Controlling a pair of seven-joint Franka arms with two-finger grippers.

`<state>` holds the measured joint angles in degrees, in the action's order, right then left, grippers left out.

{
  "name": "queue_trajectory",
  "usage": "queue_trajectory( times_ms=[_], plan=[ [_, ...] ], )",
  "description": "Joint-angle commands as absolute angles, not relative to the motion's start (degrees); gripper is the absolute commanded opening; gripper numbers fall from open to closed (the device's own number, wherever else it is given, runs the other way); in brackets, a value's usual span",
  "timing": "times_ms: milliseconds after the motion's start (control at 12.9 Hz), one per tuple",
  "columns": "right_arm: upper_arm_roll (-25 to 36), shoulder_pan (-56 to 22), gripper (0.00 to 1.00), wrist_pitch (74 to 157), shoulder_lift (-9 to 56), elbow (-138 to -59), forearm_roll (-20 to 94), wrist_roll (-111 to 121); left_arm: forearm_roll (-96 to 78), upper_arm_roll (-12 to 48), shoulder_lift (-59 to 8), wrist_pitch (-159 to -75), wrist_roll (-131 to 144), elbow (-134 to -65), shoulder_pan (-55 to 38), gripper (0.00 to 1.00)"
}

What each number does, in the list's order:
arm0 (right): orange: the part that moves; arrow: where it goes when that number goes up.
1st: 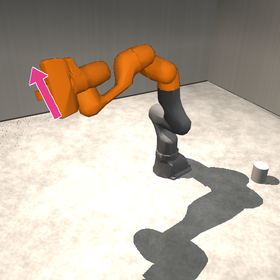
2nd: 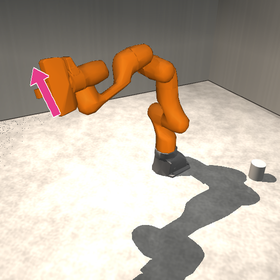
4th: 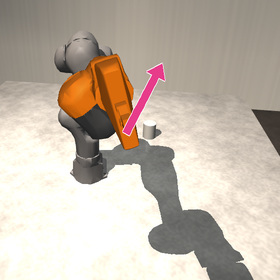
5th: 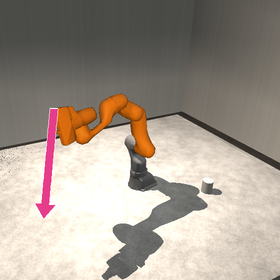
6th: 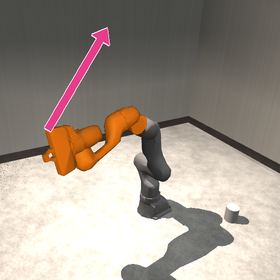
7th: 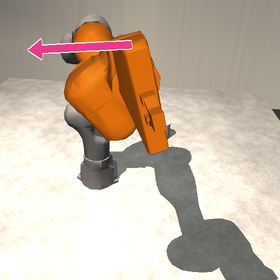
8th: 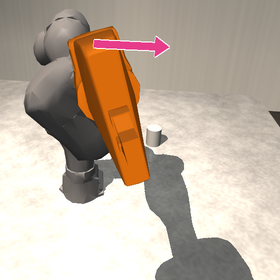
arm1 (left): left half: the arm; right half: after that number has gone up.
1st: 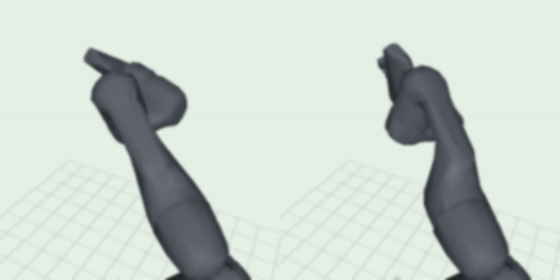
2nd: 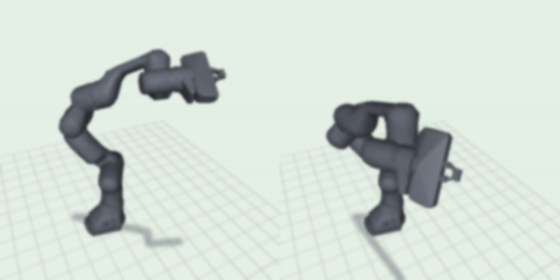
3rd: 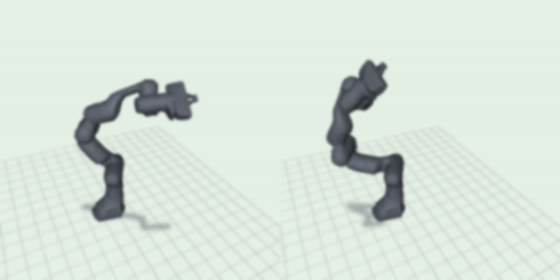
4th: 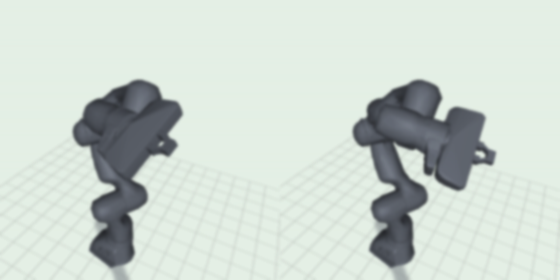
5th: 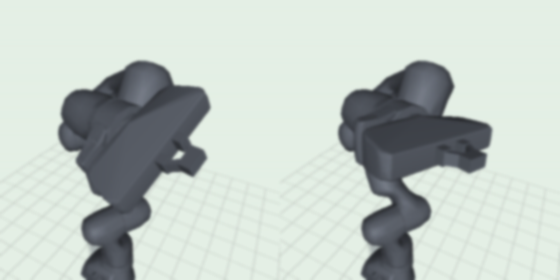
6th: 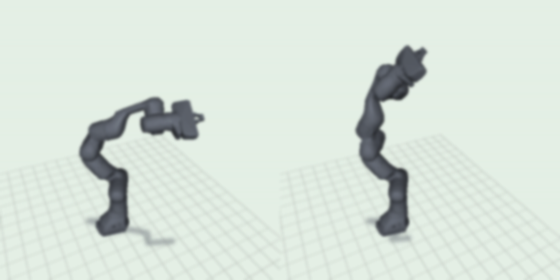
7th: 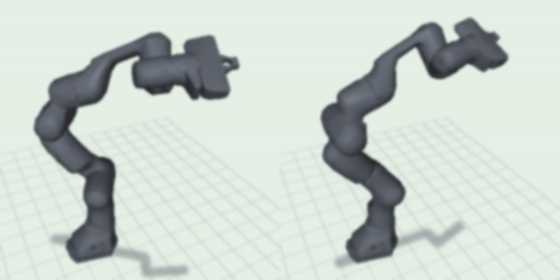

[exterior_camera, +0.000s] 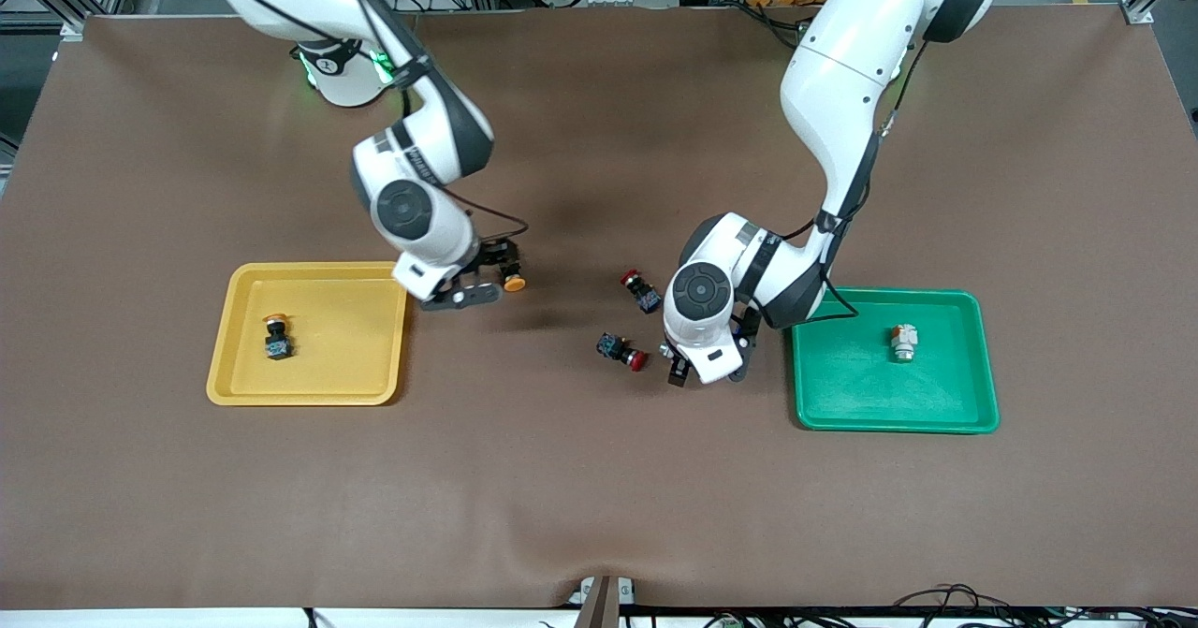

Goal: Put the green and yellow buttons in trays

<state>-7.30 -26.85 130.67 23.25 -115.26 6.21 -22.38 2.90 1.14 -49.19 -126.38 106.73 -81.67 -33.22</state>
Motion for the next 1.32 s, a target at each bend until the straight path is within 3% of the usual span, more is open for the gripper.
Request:
queue_trajectory(
  times_ms=[0,77,465,852,1239],
  plan=[
    [-6.5,-28.7,1.0,134.6,24.5,-116.7,7.6,-23.7,2.7,0.4,-50.0,-127.1,110.3,-80.7,-34.2,0.25],
    [-6.5,-29.9,1.0,136.6,25.0,-117.5,7.6,-24.9,2.9,0.4,-50.1,-127.1,110.2,-80.7,-34.4,0.0],
    [-6.3,-31.7,1.0,139.7,26.5,-117.9,7.0,-26.7,3.0,0.1,-49.3,-127.1,109.0,-80.4,-33.9,0.0],
    [-5.9,-31.6,1.0,143.3,28.8,-118.3,4.8,-26.5,2.9,-4.5,-44.9,-126.1,98.7,-80.2,-31.6,0.0],
    [-5.9,-31.2,1.0,143.4,29.3,-118.3,0.3,-26.4,3.0,-4.6,-39.0,-117.7,79.4,-80.4,-23.1,0.0]
  ],
)
